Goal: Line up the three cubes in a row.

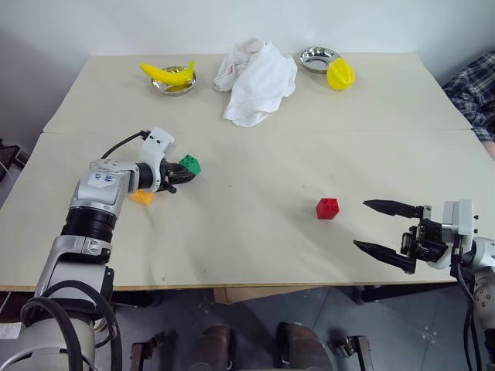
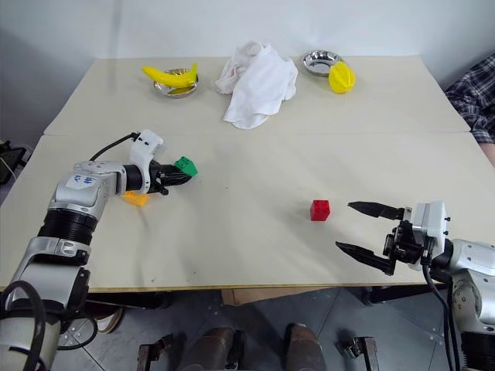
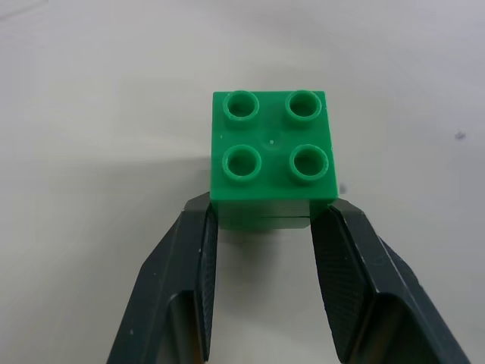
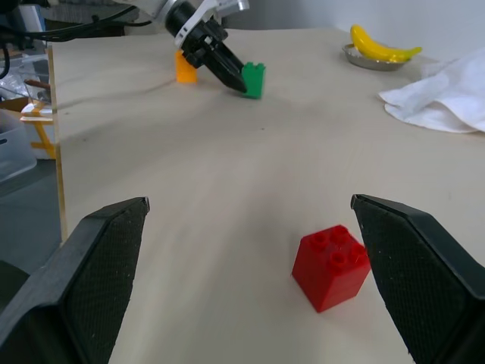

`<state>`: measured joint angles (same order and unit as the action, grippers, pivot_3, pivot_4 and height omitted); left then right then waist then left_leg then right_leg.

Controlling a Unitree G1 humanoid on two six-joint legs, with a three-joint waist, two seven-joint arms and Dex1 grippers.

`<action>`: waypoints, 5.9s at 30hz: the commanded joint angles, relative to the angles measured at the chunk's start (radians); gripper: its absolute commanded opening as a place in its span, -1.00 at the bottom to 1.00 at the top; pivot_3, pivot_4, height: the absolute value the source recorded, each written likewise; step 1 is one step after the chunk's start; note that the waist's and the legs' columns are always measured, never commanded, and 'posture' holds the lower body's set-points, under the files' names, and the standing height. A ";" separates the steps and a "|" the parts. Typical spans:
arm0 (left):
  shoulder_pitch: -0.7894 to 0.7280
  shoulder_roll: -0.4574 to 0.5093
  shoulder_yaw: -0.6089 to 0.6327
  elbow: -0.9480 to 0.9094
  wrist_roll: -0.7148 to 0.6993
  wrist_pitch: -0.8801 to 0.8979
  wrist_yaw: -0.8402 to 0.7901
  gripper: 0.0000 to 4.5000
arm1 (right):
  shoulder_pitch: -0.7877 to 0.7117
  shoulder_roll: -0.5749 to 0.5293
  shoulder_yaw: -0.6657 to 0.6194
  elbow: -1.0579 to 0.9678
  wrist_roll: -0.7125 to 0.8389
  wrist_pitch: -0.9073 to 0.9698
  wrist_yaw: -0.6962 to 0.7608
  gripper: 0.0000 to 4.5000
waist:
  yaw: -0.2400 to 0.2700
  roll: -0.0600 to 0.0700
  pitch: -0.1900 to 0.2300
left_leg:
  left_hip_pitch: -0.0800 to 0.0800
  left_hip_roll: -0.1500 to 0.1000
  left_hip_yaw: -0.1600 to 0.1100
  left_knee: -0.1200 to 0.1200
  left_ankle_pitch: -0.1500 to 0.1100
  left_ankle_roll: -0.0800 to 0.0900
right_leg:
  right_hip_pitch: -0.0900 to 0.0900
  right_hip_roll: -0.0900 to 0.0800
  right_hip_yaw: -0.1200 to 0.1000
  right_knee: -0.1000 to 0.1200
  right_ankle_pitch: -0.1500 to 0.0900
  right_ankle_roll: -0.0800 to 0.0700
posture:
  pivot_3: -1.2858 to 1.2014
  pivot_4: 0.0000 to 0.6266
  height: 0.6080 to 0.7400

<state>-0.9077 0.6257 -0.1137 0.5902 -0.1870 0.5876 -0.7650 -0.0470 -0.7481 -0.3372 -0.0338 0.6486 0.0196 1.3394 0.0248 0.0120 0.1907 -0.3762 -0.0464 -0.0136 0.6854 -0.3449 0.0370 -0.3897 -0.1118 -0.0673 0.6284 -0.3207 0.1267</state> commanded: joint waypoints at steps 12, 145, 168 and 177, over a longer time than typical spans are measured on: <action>-0.119 -0.112 -0.182 -0.023 0.071 -0.402 -0.540 -0.35 | 0.090 -0.138 -0.175 0.098 0.020 -0.029 0.144 1.00 | 0.007 -0.001 0.000 | -0.001 -0.003 0.000 0.001 0.001 0.003 | 0.002 -0.001 -0.003 -0.001 0.001 0.001 | 0.03 -0.52 1.00; 0.063 -0.004 -0.145 -0.023 0.085 -0.610 -0.564 -0.33 | 0.020 -0.083 -0.104 -0.039 0.022 0.059 0.094 1.00 | 0.000 -0.002 0.001 | 0.005 0.004 -0.002 0.006 -0.005 0.001 | 0.012 0.001 -0.001 -0.007 0.000 0.000 | 0.03 -0.52 1.00; -0.030 -0.146 -0.125 0.190 0.142 -0.659 -0.582 -0.33 | 0.089 -0.065 -0.109 -0.133 0.051 0.082 0.023 1.00 | 0.010 -0.002 0.001 | 0.004 0.002 -0.004 0.010 -0.004 0.002 | 0.014 -0.001 -0.001 -0.005 0.000 0.001 | 0.03 -0.52 1.00; 0.020 -0.095 0.021 0.100 0.032 -0.703 -0.580 0.79 | 0.067 -0.051 -0.087 -0.105 0.038 0.075 0.025 1.00 | 0.001 -0.002 0.001 | 0.004 0.003 -0.005 0.010 -0.004 0.002 | 0.013 -0.001 -0.001 -0.005 0.000 0.001 | 0.03 -0.52 1.00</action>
<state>-0.9066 0.4927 -0.1534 0.7546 -0.0990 -0.1010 -1.3255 0.0216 -0.8055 -0.4125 -0.1368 0.6720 0.1076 1.3621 0.0254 0.0099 0.1915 -0.3722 -0.0430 -0.0184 0.6949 -0.3492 0.0387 -0.3768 -0.1129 -0.0678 0.6232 -0.3203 0.1276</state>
